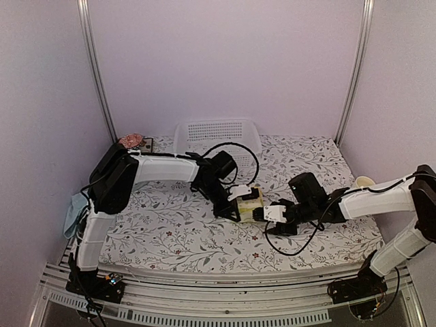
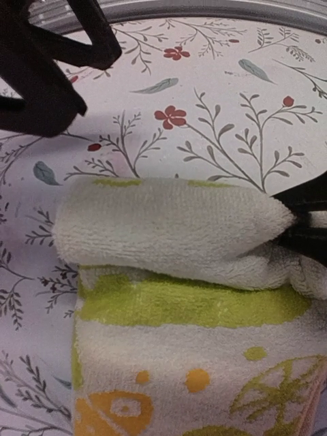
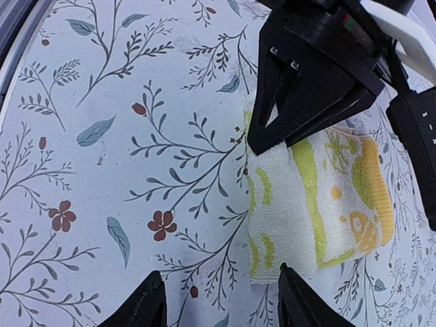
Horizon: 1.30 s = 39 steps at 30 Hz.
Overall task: Roll the towels
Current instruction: Roll the towel at the center of the board.
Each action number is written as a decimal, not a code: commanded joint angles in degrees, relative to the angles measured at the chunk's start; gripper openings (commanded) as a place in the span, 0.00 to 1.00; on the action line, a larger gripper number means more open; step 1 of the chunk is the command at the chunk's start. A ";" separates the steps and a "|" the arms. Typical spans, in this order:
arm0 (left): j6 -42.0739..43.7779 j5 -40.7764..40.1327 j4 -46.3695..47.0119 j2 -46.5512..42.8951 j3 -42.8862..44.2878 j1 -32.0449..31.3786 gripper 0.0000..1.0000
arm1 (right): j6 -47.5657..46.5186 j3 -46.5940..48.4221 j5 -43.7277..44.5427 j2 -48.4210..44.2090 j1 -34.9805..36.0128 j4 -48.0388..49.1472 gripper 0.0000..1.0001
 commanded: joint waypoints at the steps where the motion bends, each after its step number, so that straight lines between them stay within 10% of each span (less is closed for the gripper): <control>1: -1.50 3.16 -7.00 3.85 0.69 0.72 0.01 | -4.09 1.42 5.52 1.95 2.15 5.89 0.56; 16: -2.38 6.16 -9.22 7.82 4.75 1.27 0.03 | -3.32 4.44 17.56 13.06 6.39 14.15 0.51; 30: -2.78 4.84 -8.98 7.61 4.43 2.23 0.16 | 3.10 8.48 22.57 18.93 6.45 9.90 0.10; 39: -2.42 0.26 -3.21 0.09 -1.81 3.02 0.25 | 6.56 9.60 16.92 18.56 5.68 3.92 0.05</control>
